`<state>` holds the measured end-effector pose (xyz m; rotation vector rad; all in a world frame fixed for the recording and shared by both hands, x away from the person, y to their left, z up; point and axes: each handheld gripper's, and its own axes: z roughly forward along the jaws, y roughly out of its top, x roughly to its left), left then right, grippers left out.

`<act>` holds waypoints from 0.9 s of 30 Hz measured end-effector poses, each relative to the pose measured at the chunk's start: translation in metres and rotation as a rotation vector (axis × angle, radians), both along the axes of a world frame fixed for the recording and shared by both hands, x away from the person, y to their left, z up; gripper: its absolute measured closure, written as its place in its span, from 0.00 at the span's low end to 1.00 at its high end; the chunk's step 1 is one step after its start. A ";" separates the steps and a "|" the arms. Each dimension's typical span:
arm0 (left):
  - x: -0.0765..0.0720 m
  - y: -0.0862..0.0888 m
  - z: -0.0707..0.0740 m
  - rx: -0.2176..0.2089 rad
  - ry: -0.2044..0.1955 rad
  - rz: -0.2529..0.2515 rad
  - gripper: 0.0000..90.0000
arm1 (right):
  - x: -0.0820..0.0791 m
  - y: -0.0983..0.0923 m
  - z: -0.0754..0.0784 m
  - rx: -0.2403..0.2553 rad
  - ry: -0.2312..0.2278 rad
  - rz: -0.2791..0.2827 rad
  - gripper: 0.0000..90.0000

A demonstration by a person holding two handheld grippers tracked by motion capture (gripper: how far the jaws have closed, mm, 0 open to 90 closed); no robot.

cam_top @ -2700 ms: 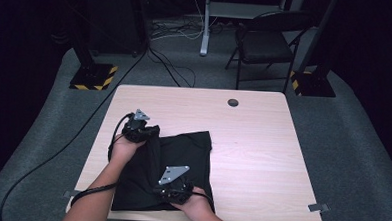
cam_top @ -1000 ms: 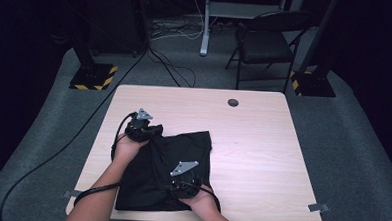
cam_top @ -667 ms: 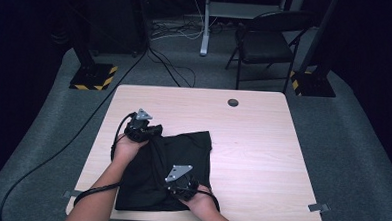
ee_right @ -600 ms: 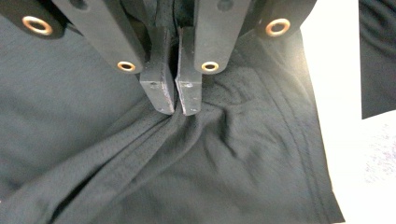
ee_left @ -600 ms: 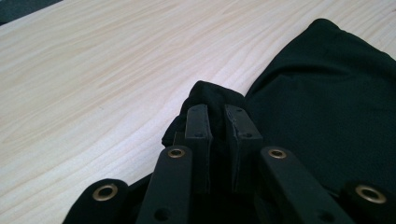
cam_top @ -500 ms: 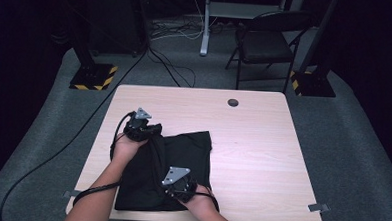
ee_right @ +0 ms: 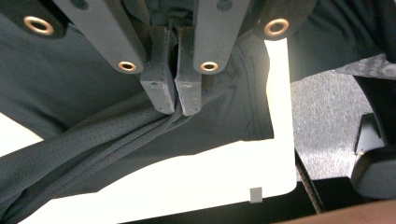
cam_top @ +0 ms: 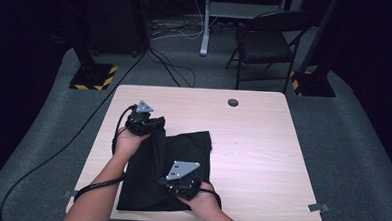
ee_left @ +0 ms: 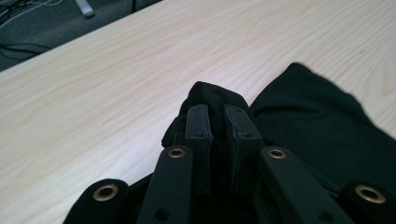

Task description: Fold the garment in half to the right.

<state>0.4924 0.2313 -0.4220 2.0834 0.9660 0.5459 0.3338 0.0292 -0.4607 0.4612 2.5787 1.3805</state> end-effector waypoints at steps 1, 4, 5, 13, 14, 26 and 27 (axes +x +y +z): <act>0.001 -0.004 0.002 0.002 -0.003 -0.007 0.89 | 0.000 -0.004 0.003 0.007 0.003 -0.004 0.96; 0.003 -0.019 0.009 -0.001 -0.014 -0.027 0.90 | -0.001 -0.017 0.010 0.028 0.014 -0.017 0.96; 0.003 -0.023 0.010 -0.002 -0.015 -0.031 0.90 | -0.001 -0.023 0.012 0.031 0.013 -0.023 0.96; 0.008 -0.065 0.009 0.019 -0.015 -0.103 0.91 | -0.005 -0.053 0.013 0.026 0.026 -0.076 0.96; 0.009 -0.069 0.008 0.021 -0.011 -0.109 0.91 | -0.006 -0.056 0.013 0.027 0.028 -0.083 0.96; 0.022 -0.110 -0.001 0.020 0.011 -0.176 0.91 | -0.012 -0.095 0.003 0.051 0.061 -0.201 0.96; 0.022 -0.113 -0.003 0.019 0.013 -0.182 0.91 | -0.013 -0.097 0.002 0.048 0.065 -0.207 0.96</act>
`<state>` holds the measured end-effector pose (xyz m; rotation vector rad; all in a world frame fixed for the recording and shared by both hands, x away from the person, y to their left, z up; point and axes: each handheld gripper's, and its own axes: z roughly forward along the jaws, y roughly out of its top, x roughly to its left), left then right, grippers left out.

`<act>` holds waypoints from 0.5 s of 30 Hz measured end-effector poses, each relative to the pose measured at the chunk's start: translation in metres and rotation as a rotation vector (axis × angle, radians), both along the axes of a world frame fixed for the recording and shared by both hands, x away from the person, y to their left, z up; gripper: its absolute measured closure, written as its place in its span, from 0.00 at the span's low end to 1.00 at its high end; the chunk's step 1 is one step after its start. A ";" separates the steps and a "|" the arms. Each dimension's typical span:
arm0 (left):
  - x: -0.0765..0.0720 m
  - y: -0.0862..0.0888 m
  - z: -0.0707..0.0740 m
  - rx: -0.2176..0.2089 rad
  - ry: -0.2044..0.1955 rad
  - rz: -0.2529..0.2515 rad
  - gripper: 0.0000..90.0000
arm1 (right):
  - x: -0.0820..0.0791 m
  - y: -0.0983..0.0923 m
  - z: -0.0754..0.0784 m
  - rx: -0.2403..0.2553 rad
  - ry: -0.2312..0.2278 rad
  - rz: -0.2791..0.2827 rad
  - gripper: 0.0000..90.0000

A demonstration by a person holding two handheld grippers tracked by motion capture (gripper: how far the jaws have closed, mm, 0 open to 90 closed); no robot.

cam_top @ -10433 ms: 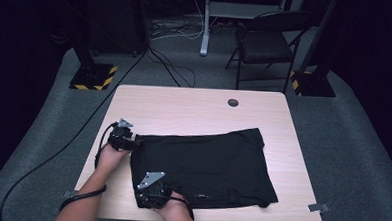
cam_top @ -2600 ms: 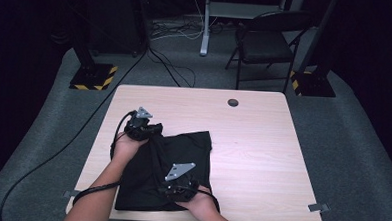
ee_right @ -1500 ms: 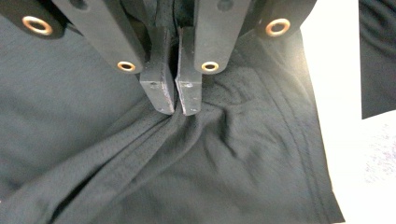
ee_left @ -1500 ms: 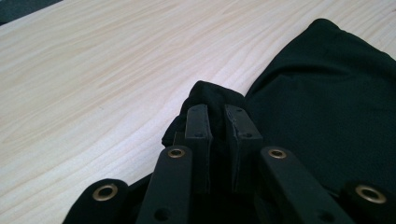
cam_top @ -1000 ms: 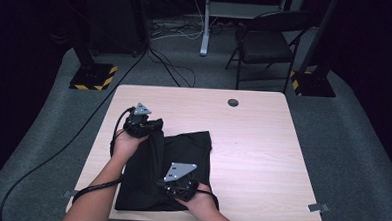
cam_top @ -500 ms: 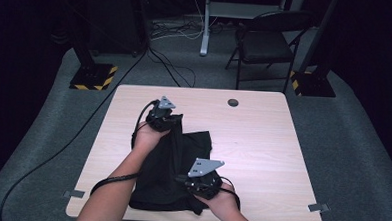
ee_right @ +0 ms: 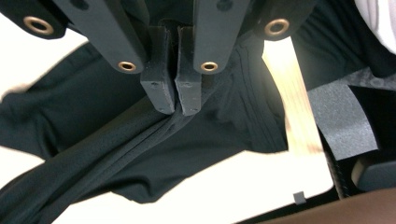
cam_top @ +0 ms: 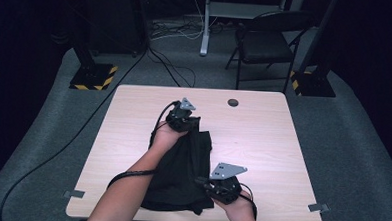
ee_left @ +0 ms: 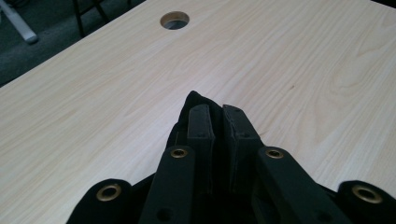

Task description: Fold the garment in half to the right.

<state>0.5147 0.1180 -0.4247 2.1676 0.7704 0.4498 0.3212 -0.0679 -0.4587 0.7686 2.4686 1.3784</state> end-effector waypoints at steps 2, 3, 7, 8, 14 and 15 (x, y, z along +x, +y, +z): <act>0.002 -0.006 -0.005 0.012 0.018 -0.012 0.90 | 0.001 -0.004 -0.004 -0.013 0.020 -0.017 0.95; 0.003 -0.008 -0.009 0.025 0.019 -0.011 0.89 | 0.002 -0.006 -0.007 -0.026 0.039 -0.023 0.94; 0.007 -0.006 -0.023 0.034 0.051 0.009 0.73 | 0.005 -0.015 -0.019 -0.052 0.085 -0.073 0.83; 0.008 -0.004 -0.025 0.028 0.061 0.015 0.68 | 0.005 -0.017 -0.020 -0.051 0.084 -0.086 0.80; 0.008 0.016 -0.028 0.030 0.069 0.049 0.51 | 0.005 -0.019 -0.019 -0.034 0.074 -0.100 0.70; 0.006 0.019 -0.029 0.032 0.062 0.060 0.47 | 0.006 -0.018 -0.019 -0.035 0.070 -0.100 0.69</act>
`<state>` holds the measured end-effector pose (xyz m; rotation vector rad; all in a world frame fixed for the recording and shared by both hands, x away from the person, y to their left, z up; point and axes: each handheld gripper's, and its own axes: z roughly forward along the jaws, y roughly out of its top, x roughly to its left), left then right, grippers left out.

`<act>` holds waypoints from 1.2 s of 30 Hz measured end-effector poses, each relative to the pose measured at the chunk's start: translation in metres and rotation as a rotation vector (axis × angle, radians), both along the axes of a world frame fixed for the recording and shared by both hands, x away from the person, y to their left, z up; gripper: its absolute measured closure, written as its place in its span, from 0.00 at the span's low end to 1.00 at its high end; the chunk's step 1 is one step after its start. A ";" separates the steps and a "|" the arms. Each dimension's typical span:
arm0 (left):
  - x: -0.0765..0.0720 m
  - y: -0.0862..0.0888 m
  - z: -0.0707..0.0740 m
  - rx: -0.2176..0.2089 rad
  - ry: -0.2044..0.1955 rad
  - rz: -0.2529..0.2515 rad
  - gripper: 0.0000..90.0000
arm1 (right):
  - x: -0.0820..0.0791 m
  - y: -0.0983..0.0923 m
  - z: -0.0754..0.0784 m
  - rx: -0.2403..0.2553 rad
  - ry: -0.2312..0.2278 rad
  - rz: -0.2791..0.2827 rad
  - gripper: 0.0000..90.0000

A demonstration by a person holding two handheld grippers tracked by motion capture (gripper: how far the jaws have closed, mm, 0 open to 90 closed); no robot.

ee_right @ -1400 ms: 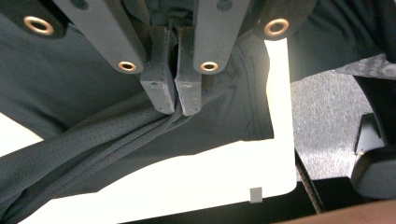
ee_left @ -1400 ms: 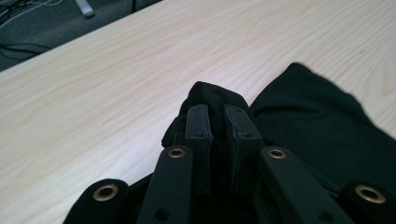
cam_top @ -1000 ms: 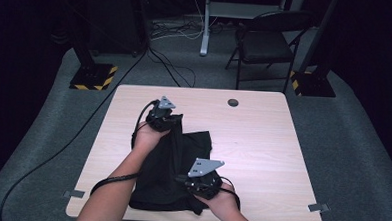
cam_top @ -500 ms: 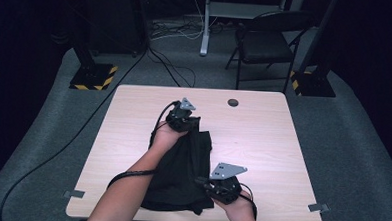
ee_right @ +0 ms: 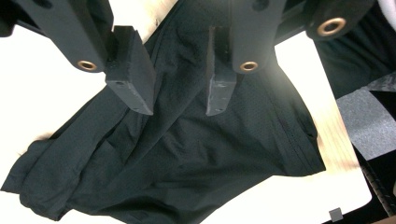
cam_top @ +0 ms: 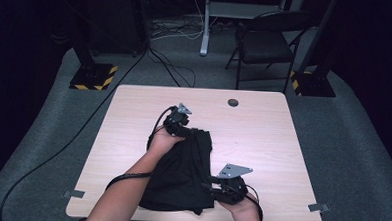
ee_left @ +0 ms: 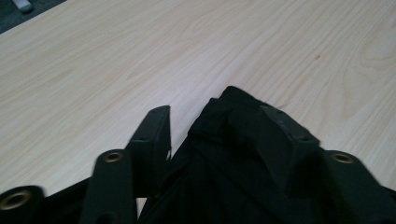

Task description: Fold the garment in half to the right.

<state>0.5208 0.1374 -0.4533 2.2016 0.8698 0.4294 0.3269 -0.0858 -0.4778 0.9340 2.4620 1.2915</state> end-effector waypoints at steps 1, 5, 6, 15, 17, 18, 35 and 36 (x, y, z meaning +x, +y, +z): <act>-0.001 0.004 -0.001 0.001 -0.006 0.007 0.42 | 0.000 0.001 0.000 -0.003 -0.004 0.002 0.68; -0.006 0.023 -0.007 0.011 -0.004 0.032 0.38 | 0.001 0.006 -0.003 -0.016 -0.015 0.013 0.65; -0.006 0.028 -0.009 0.010 0.002 0.042 0.38 | 0.002 0.007 -0.003 -0.016 -0.018 0.016 0.64; -0.014 0.063 -0.035 0.019 0.058 0.105 0.37 | 0.012 0.022 -0.012 -0.056 -0.023 0.068 0.60; -0.015 0.067 -0.041 0.026 0.070 0.115 0.36 | 0.015 0.025 -0.015 -0.059 -0.018 0.078 0.60; -0.016 0.068 -0.043 0.032 0.076 0.115 0.36 | 0.017 0.026 -0.016 -0.061 -0.014 0.083 0.60; -0.020 0.071 -0.065 0.058 0.087 0.114 0.31 | 0.028 0.038 -0.048 -0.167 0.002 0.117 0.54; -0.019 0.070 -0.065 0.055 0.086 0.113 0.31 | 0.027 0.037 -0.048 -0.171 -0.006 0.117 0.54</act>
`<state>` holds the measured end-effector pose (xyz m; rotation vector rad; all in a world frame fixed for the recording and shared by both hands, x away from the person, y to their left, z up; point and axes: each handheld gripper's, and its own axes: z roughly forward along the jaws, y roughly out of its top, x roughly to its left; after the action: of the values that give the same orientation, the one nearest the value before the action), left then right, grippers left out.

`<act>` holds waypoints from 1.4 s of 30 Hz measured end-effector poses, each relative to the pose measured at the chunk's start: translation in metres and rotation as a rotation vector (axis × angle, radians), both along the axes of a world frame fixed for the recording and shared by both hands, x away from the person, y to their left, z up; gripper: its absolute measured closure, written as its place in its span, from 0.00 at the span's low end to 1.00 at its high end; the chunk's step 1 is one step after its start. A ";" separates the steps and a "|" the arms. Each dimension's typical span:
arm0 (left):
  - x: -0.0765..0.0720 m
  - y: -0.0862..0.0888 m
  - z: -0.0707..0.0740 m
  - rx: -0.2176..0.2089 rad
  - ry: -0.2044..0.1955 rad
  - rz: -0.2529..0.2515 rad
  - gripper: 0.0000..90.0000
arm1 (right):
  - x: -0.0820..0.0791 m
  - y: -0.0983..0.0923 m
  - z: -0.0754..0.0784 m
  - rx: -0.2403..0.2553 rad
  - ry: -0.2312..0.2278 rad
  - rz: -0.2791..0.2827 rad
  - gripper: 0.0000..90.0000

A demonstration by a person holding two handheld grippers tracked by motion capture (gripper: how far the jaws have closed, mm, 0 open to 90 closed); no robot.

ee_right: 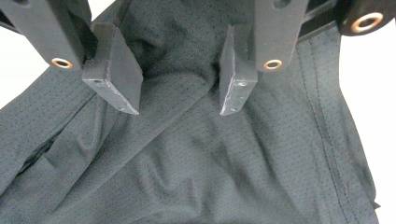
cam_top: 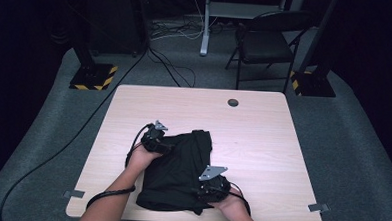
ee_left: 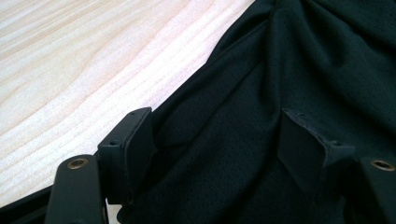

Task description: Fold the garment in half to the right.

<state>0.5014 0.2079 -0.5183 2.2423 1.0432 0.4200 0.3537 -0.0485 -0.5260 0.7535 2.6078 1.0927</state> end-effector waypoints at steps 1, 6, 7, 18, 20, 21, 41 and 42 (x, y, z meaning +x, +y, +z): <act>0.000 -0.001 0.000 -0.001 0.000 -0.001 0.31 | -0.001 -0.001 0.000 -0.001 -0.006 0.001 0.54; 0.004 -0.010 0.000 0.003 -0.006 -0.025 0.31 | -0.004 -0.008 -0.001 -0.001 -0.010 -0.021 0.54; 0.004 -0.013 0.000 0.001 -0.011 -0.029 0.31 | -0.004 -0.010 0.000 -0.005 -0.010 -0.027 0.54; 0.006 -0.025 0.002 0.009 -0.011 -0.058 0.26 | -0.007 -0.026 0.001 0.006 0.009 -0.111 0.45; 0.001 -0.023 0.003 -0.008 -0.012 -0.068 0.25 | -0.008 -0.025 0.003 0.007 0.012 -0.108 0.41; -0.002 -0.022 0.003 -0.019 -0.013 -0.072 0.24 | -0.008 -0.024 0.004 0.010 0.017 -0.105 0.40; -0.068 0.000 0.009 -0.055 -0.035 -0.200 0.18 | 0.020 -0.010 0.007 0.037 0.002 -0.089 0.28; -0.070 0.001 0.008 -0.052 -0.029 -0.208 0.18 | 0.021 -0.009 0.006 0.040 0.002 -0.089 0.28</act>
<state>0.4311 0.2087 -0.5101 2.2628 0.7873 0.3309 0.3750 -0.0579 -0.5195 0.8714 2.5339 1.1223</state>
